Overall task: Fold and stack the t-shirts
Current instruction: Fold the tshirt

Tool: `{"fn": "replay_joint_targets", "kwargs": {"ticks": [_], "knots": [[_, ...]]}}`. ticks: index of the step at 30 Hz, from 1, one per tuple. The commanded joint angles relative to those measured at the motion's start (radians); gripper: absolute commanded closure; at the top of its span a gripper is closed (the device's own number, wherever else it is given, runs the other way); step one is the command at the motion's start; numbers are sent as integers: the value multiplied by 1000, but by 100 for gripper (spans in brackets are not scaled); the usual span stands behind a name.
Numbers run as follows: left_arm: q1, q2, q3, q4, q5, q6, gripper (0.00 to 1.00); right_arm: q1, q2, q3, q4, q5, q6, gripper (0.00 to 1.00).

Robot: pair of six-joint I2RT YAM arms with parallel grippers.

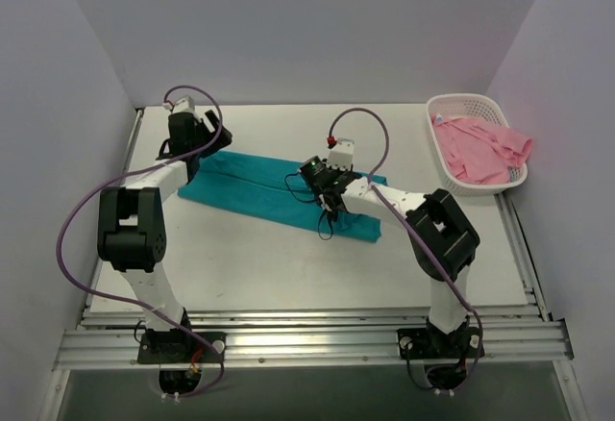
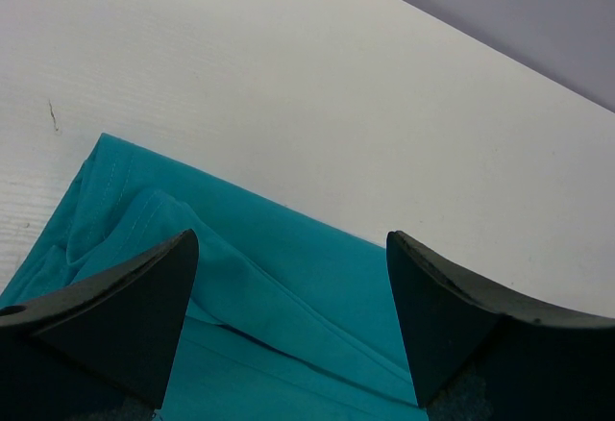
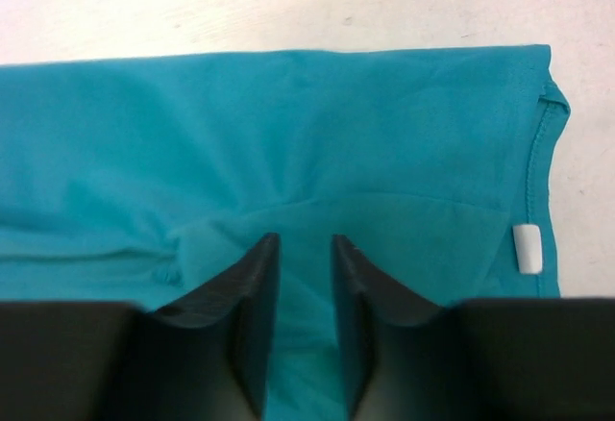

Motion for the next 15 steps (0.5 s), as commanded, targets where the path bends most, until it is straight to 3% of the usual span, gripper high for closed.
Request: {"fn": "replay_joint_targets", "kwargs": {"ticks": [1,2,5,15], "knots": [[-3,11,39,31,7,8,12,-34,42,34,44,-8,-30,79],[-3,11,39,32,7,8,12,-44,54,40,47,-16,-32,90],[-3,14,39,32,7,8,12,-72,93,48,62,-48,-37,100],[-5,14,40,32,2,9,12,-45,71,22,58,-102,-12,100]]}}
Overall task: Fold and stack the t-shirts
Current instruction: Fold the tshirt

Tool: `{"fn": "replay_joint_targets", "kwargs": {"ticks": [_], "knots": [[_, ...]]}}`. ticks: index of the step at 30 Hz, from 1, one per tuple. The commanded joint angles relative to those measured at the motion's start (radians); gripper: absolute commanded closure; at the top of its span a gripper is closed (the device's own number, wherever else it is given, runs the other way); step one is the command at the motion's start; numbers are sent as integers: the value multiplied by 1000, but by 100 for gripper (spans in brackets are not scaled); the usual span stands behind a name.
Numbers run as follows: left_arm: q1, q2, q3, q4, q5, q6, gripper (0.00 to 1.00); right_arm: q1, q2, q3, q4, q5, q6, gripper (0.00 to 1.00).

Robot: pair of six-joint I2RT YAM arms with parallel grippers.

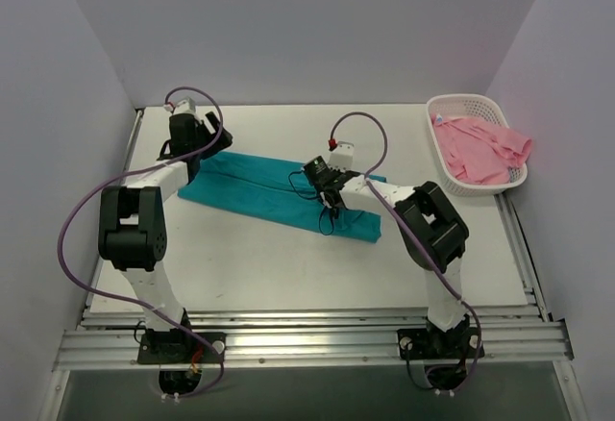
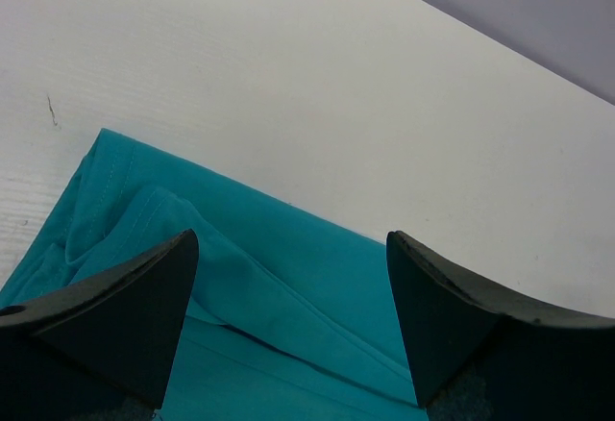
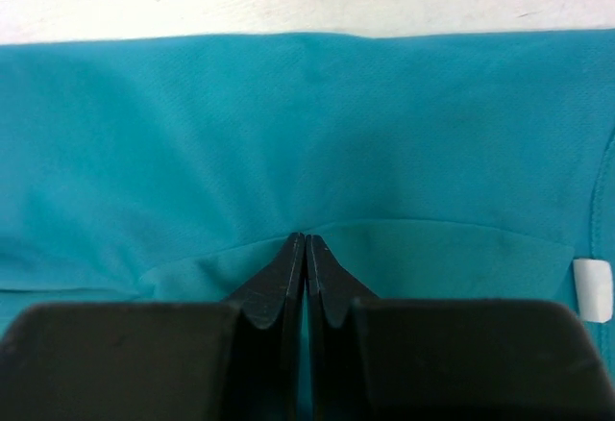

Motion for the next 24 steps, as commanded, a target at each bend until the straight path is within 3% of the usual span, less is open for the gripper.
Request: {"fn": "replay_joint_targets", "kwargs": {"ticks": [1,11,24], "knots": [[-5,2,40,32,4,9,12,43,-48,5,-20,-7,16,100],[-5,2,40,32,-1,11,12,198,-68,-45,-72,8,88,100],[-17,-16,46,9,-25,15,12,214,-100,-150,-14,-6,108,100]]}}
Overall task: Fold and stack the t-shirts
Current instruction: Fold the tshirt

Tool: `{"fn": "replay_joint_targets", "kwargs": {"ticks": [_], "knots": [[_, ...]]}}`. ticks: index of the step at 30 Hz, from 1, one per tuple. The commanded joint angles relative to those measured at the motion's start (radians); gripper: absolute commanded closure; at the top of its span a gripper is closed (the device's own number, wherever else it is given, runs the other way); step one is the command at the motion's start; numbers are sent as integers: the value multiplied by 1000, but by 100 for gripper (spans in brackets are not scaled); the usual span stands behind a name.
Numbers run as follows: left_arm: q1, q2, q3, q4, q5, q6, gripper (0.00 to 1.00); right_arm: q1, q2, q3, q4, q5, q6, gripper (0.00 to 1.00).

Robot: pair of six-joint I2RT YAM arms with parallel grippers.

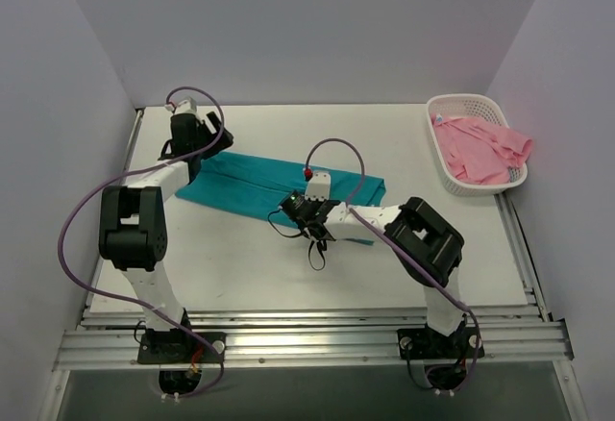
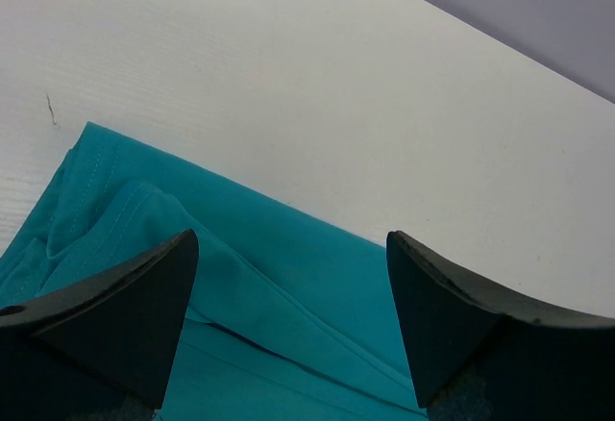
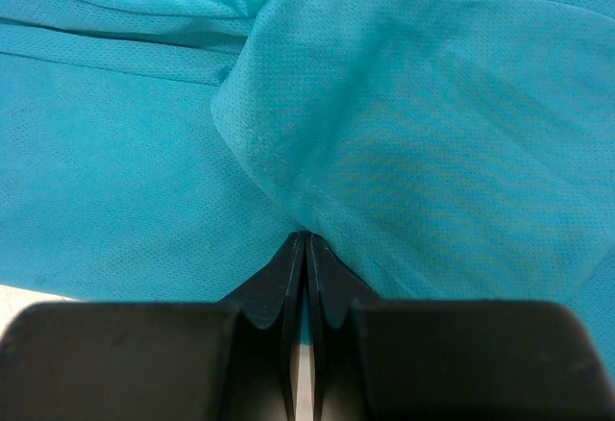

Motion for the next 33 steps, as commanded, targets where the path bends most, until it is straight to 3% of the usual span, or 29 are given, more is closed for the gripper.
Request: {"fn": "replay_joint_targets", "kwargs": {"ticks": [1,4,7,8,9,11,12,15,18,20,23,26,27,28,29,30,33], "knots": [[-18,-22,51,7,-21,16,12,5,-67,-21,-41,10,5,100],[-35,-42,65,-4,-32,24,12,39,-120,-1,-59,27,-9,94],[-56,-64,85,-30,-42,36,12,83,-192,25,-88,50,-19,80],[-61,-70,99,-34,-42,39,12,95,-209,31,-96,59,-22,73],[-71,-74,105,-48,-42,45,12,108,-225,39,-105,80,-25,60],[-84,-84,131,-56,-42,50,12,137,-277,51,-137,105,-24,48],[-97,-84,145,-59,-6,59,11,143,-294,51,-148,134,-22,37],[-130,-35,255,-86,181,90,11,154,-375,36,-197,186,-7,31],[-206,79,440,-198,384,161,11,154,-464,8,-255,266,13,30],[-298,161,543,-296,437,261,12,152,-538,-15,-302,323,31,30],[-413,295,795,-590,494,372,15,149,-645,-49,-355,380,56,30],[-493,387,952,-698,491,395,22,146,-745,-70,-401,419,67,35],[-507,399,969,-709,493,397,30,143,-765,-78,-427,427,67,41],[-519,412,978,-717,496,394,45,145,-804,-81,-443,439,70,49],[-538,412,975,-728,500,391,52,143,-823,-83,-459,458,79,64],[-544,412,970,-734,499,387,61,143,-840,-84,-484,464,79,72],[-570,403,955,-788,446,392,88,141,-895,-90,-532,490,90,89]]}}
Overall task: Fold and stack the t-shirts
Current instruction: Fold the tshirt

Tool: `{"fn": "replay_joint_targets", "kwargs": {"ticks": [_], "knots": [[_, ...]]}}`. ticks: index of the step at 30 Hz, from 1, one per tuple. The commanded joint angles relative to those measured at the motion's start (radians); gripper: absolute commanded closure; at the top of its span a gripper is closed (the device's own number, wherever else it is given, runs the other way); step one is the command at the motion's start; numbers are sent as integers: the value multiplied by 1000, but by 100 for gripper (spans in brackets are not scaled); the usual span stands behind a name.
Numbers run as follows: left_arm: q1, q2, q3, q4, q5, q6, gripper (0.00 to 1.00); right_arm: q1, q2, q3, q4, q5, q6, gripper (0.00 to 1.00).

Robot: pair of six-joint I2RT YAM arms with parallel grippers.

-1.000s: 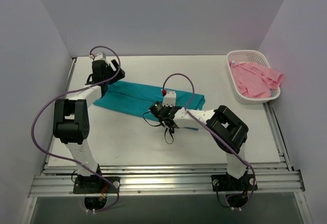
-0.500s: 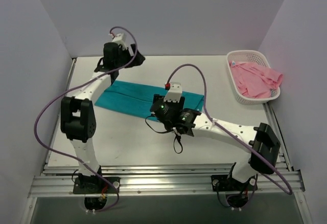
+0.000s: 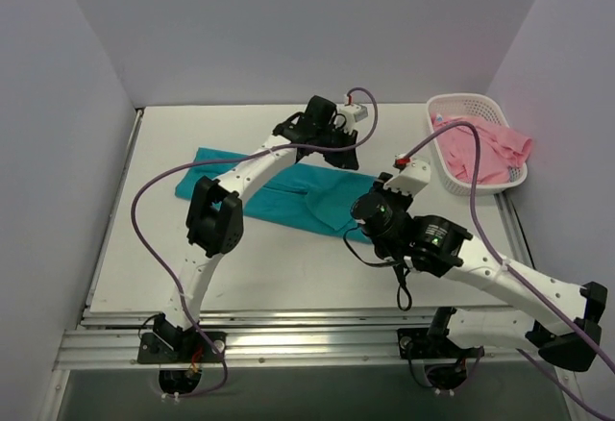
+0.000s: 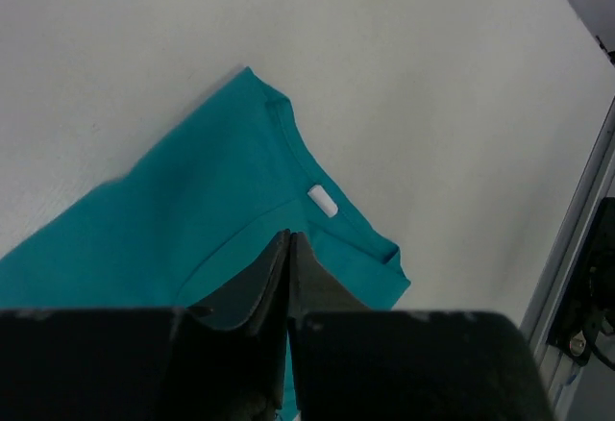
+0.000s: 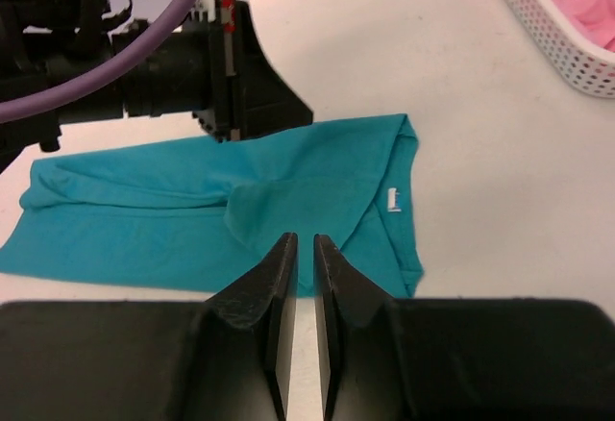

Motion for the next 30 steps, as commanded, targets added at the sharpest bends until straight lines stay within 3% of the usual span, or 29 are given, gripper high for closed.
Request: {"fn": "replay_joint_targets", "kwargs": {"ticks": [1,2,19,30], "knots": [[18,-30,32,-114,-41,35,92,-6,-60,-15,-115,102,30,91],[14,-32,32,-143,-80,37,97,-8,-68,-17,-124,108,33,93],[-82,164,95,-278,-147,58,98,-15,-134,-31,-185,177,39,94],[-66,336,280,-378,-216,70,98,-48,-147,-31,-170,185,6,93]]}}
